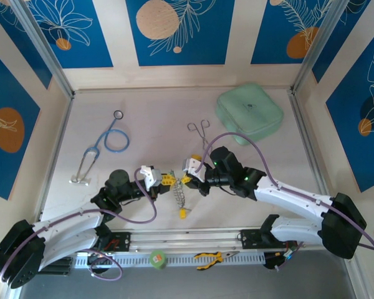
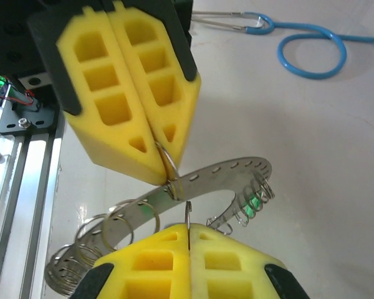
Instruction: Put the keys on the keyring
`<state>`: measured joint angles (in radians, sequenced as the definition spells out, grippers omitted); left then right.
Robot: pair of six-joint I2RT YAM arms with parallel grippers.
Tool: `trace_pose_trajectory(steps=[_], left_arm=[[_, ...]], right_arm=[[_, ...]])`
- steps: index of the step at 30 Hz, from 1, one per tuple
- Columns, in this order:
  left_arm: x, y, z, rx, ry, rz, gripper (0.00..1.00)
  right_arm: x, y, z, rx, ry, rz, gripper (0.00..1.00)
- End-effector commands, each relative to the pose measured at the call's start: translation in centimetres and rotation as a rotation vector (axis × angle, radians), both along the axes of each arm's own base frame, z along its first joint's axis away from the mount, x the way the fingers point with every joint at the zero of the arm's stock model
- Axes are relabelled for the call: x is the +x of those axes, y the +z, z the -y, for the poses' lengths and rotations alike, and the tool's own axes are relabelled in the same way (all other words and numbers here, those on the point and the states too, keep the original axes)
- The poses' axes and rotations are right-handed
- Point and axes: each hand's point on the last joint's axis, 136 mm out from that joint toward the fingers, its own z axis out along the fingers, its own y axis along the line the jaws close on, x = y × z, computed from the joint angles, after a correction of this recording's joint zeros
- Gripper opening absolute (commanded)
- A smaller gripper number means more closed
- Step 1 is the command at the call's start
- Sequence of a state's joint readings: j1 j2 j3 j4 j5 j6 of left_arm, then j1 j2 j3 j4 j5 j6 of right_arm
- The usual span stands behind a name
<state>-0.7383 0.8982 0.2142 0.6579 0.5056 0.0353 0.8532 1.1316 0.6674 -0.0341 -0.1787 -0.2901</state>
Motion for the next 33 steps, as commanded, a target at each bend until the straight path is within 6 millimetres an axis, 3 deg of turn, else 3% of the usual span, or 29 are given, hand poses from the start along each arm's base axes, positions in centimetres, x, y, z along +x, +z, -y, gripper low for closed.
trace_pose_trajectory(steps=[1,3,7,8,9,14,16,18,22,29,33], left_arm=[[-0.4,2.9,0.4,-0.064,-0.031,0.081,0.00],[-0.4,2.8,0.4,-0.063,-0.031,0.080,0.00],[-0.3,2.7,0.3,-0.066,-0.020,0.077,0.00],[-0.3,2.7,0.3,-0.072,-0.020,0.075,0.00],[-0.3,2.8,0.3,-0.077,-0.020,0.073,0.00],[0.6,2.4,-0.1,-0.067,0.042,0.047,0.00],[1.3,1.7,-0.6,-0.040,0.098,0.009,0.00],[1.5,1.6,-1.3,-0.065,0.143,-0.017,0.00],[2.1,1.0,-2.8,-0.070,0.238,-0.072,0.00],[1.9,0.7,-4.3,-0.084,0.297,-0.065,0.00],[1.7,0.6,-4.5,-0.079,0.301,-0.067,0.00]], right_arm=[[0.7,1.4,-0.3,0.020,-0.024,0.000,0.00],[0.7,1.7,-0.3,0.029,-0.020,-0.001,0.03],[0.5,2.5,-0.2,0.075,-0.012,0.012,0.25],[0.4,2.7,-0.1,0.091,-0.008,0.015,0.22],[0.3,3.0,0.1,0.107,0.001,0.016,0.03],[0.4,3.0,0.5,0.116,-0.003,-0.007,0.00],[1.2,2.5,1.0,0.090,-0.048,-0.002,0.00],[3.0,1.4,2.2,0.039,-0.165,-0.005,0.17],[4.9,-0.5,4.6,-0.067,-0.392,-0.123,0.31],[3.3,-5.9,4.6,-0.197,-0.518,-0.470,0.37],[0.8,-7.5,3.0,-0.280,-0.397,-0.485,0.38]])
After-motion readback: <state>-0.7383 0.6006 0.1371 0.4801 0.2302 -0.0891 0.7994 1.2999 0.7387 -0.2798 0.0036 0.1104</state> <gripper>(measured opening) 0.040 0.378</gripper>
